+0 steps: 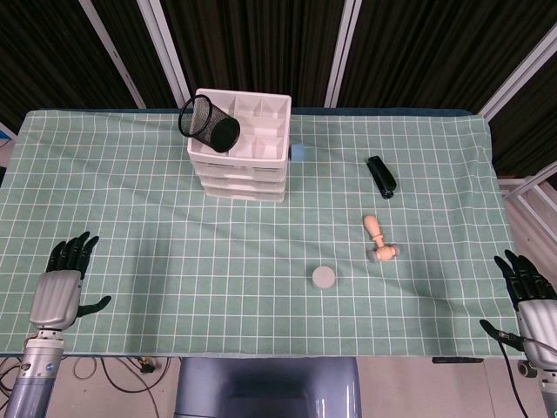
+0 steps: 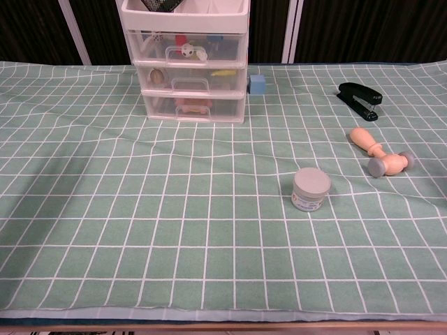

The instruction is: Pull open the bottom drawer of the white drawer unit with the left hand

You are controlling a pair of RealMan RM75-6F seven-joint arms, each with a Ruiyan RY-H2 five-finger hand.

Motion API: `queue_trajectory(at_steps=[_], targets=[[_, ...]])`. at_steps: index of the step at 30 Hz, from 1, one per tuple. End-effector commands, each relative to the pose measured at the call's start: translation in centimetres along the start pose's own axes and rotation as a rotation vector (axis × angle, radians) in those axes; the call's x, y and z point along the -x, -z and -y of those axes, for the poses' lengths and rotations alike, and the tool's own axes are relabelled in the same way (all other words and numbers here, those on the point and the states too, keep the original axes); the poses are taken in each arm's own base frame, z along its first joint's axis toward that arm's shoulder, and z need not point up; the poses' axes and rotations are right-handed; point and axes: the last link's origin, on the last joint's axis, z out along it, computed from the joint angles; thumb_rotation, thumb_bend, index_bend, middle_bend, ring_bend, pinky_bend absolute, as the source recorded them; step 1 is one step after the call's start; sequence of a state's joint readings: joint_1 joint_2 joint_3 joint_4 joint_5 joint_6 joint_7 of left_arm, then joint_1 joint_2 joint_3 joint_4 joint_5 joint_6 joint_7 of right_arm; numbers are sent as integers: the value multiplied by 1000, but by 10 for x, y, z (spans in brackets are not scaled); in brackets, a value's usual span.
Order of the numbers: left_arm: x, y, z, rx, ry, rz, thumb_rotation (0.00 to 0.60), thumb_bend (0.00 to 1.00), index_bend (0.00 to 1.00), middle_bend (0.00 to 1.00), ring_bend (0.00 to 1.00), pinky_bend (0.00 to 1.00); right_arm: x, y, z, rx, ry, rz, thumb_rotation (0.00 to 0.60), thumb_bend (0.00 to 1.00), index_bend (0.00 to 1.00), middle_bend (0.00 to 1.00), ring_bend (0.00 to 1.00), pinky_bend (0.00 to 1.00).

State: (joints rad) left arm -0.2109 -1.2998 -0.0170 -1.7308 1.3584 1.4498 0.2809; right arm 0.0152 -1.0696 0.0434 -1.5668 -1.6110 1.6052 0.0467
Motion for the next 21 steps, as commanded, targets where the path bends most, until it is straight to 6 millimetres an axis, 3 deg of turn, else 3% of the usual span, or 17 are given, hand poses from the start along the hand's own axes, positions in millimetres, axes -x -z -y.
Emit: queue_trajectory(at_steps=[1,12,15,17,21], targets=[[1,0,0,-1,-2,2,600,0,0,0,0,20,0,0,0,0,0,1,600,3,0,0,0,209],[2,-3,-7,5,30,18,600,40,0,1,0,41,1,0,1,7,-8,1,600,3,0,0,0,209],[3,-7,-14,16,48,21,600,88,0,59,59,169,1,0,-1,15,-9,0,600,3,0,0,0,209],[5,-11,-22,24,74,27,600,124,0,148,166,305,0,-1,-2,23,-11,-1,600,3,0,0,0,209],[13,-24,-41,22,146,65,600,176,0,300,339,452,0,-2,-3,28,-16,2,600,4,0,0,0,209]])
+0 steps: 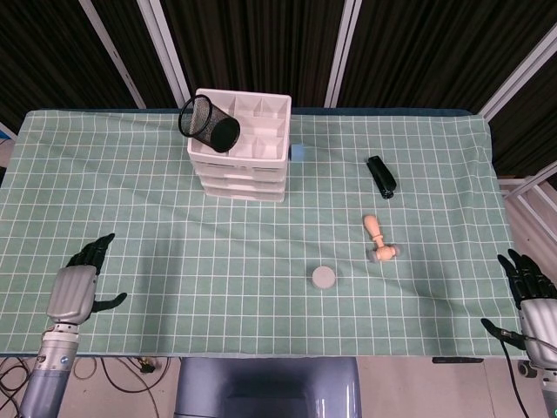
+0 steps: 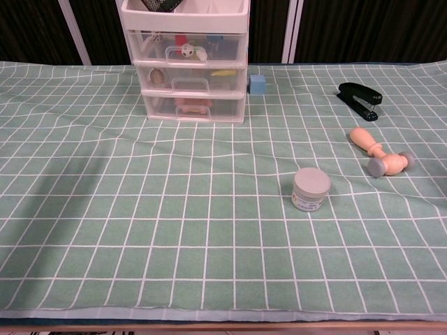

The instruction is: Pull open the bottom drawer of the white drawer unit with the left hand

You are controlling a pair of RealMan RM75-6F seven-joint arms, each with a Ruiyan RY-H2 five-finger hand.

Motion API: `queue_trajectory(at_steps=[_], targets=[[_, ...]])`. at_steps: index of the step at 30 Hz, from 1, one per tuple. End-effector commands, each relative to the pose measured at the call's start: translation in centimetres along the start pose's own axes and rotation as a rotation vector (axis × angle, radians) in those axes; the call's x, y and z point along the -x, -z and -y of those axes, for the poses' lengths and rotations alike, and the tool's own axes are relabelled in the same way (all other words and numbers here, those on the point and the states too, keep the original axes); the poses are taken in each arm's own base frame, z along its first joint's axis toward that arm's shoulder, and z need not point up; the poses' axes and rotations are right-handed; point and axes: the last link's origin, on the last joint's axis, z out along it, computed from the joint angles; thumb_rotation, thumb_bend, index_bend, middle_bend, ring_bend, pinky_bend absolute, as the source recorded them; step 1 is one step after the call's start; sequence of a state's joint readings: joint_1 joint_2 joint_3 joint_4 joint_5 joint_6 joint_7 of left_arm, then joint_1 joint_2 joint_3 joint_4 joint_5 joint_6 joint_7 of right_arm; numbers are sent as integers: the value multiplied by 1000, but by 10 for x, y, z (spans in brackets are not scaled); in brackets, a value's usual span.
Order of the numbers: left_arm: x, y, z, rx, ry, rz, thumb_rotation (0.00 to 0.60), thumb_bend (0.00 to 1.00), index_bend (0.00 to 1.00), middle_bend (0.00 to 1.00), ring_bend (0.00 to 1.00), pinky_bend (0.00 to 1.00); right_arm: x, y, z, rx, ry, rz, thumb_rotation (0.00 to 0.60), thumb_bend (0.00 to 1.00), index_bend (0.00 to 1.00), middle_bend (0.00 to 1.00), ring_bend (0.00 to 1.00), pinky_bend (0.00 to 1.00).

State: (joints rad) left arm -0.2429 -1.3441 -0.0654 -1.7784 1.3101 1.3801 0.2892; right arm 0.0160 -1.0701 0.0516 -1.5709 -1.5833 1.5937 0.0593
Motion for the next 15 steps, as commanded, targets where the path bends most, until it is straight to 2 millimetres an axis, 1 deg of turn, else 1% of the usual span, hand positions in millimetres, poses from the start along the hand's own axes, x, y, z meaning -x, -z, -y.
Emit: queue_trajectory(at_steps=[1,2,6,8,10,11,12,13,15], targets=[[8,-13,-20,7,67,31,600,197,1,354,395,492,0,-1,0,0,-1,1,600,4,0,0,0,209],[9,-18,-26,15,83,35,600,215,5,409,449,535,0,-1,0,2,-4,2,600,5,0,0,0,209],[17,-38,-55,57,124,41,600,279,41,575,594,661,0,-2,-1,7,-10,7,600,5,0,0,0,209],[20,-46,-67,80,123,42,600,344,95,732,732,788,1,-2,-2,10,-13,9,600,7,0,0,0,209],[26,-53,-81,101,135,50,600,394,123,854,843,896,1,-2,-2,13,-17,12,600,8,0,0,0,209],[30,-55,-88,101,169,70,600,418,128,899,884,941,1,-3,-2,14,-19,14,600,8,0,0,0,209],[33,-56,-93,94,202,87,600,431,132,919,904,964,1,-3,-2,14,-21,15,600,9,0,0,0,209],[38,-58,-103,79,268,119,600,450,136,946,928,987,1,-3,-2,15,-23,15,600,9,0,0,0,209],[44,-61,-117,49,372,158,600,474,139,978,957,1000,1,-3,-2,16,-27,16,600,10,0,0,0,209]])
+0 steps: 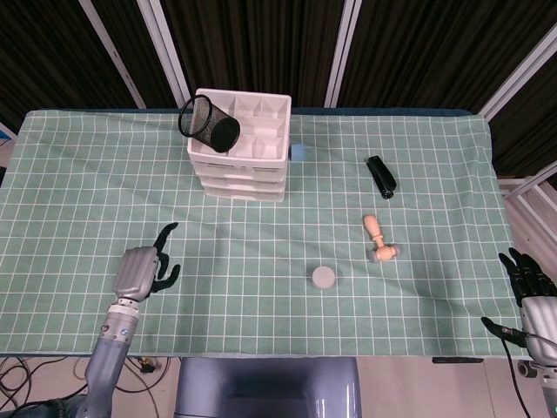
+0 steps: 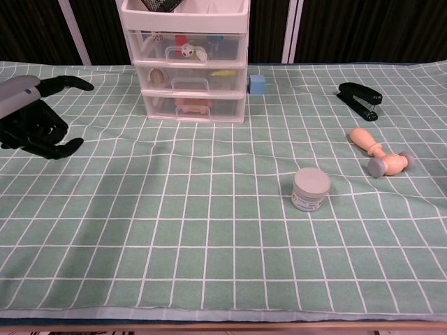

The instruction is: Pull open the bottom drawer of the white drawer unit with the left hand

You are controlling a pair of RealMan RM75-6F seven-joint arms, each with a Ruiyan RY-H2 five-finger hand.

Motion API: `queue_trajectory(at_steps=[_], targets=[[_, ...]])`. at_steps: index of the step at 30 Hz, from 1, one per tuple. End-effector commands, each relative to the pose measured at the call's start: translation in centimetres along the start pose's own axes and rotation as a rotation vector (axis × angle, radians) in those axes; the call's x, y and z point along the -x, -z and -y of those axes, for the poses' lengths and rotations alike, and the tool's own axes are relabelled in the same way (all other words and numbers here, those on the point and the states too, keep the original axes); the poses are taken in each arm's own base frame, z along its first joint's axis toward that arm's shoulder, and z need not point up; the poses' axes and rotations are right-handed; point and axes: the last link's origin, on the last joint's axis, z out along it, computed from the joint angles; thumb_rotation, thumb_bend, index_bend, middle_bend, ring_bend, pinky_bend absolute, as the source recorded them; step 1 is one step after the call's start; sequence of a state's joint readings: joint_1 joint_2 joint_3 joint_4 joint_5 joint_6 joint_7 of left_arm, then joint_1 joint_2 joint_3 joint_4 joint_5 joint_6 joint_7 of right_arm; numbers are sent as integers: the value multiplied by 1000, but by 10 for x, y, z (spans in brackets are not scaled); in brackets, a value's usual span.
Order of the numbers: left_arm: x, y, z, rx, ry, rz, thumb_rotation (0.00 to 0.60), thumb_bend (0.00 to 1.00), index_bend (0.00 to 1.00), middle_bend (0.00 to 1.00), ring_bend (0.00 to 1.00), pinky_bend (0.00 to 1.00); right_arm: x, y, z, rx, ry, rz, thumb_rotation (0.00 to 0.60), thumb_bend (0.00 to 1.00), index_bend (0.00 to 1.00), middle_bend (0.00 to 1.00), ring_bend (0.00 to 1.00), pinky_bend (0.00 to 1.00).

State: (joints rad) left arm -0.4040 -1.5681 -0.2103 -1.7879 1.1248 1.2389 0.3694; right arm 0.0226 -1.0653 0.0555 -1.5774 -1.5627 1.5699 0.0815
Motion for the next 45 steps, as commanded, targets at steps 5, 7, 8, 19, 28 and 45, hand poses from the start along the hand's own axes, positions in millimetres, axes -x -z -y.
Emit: queue_trajectory(at_steps=[5,7,8,19,28,45], targets=[[34,-37,-56,-92,367,109,600,509,142,1000,994,1000,-1,0,0,6,-17,4,600,13,0,0,0,208],[38,-47,-63,-109,401,113,600,517,142,1000,998,1000,-1,-1,-1,9,-22,6,600,13,0,0,0,208],[40,-55,-70,-119,431,116,600,522,142,1000,999,1000,0,-1,-1,11,-27,8,600,13,0,0,0,208],[57,-105,-97,-230,595,139,600,538,142,1000,1000,1000,0,-3,-2,19,-46,18,600,15,0,0,0,208],[68,-131,-97,-309,680,139,600,539,142,1000,1000,1000,0,-3,-2,23,-54,21,600,15,0,0,0,209],[77,-164,-104,-358,794,149,600,539,160,1000,1000,1000,0,-3,-2,27,-61,25,600,15,0,0,0,209]])
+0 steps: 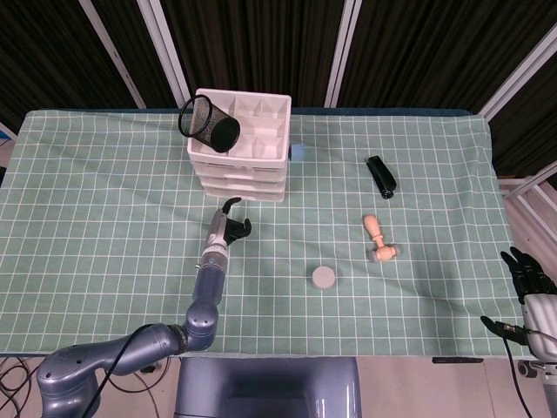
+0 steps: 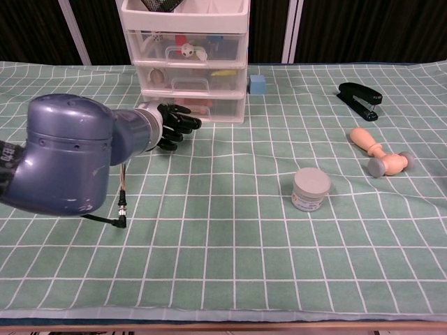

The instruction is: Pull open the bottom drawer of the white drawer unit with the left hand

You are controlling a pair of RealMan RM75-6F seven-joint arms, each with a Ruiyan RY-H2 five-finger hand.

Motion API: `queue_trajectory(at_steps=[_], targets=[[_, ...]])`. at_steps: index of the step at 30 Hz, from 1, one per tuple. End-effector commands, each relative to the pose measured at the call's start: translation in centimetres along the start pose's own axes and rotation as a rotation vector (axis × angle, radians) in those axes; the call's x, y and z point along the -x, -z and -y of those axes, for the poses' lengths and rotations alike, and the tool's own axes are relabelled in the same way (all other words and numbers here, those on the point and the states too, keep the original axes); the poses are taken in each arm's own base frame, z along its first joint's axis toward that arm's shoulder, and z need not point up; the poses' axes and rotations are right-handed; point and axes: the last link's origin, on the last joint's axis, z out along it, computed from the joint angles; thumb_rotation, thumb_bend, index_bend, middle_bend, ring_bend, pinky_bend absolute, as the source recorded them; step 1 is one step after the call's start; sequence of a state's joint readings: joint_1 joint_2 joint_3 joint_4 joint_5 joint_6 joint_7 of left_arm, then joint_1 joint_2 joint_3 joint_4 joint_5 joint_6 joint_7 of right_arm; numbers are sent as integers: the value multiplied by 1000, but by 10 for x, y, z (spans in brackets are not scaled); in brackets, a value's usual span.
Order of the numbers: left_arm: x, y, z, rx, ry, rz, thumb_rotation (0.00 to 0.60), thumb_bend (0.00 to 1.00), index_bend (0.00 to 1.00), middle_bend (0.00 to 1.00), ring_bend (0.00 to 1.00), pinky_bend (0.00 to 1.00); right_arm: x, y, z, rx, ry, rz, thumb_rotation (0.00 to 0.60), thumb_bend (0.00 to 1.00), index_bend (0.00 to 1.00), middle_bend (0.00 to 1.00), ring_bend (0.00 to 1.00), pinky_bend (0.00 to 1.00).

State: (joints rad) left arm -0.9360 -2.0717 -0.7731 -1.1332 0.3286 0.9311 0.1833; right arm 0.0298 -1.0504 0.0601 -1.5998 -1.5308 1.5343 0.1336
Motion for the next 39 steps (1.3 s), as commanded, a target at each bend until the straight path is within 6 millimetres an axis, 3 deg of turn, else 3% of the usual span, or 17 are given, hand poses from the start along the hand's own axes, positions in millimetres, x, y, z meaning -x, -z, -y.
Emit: queue_trajectory(at_steps=[1,39], targets=[[5,-4,-2,-11,30,5,600,539,160,1000,1000,1000,0,0,0,0,-1,0,600,16,0,0,0,209],[21,-29,-7,-42,184,23,600,539,209,1000,1000,1000,0,0,0,13,-10,7,600,21,0,0,0,209]])
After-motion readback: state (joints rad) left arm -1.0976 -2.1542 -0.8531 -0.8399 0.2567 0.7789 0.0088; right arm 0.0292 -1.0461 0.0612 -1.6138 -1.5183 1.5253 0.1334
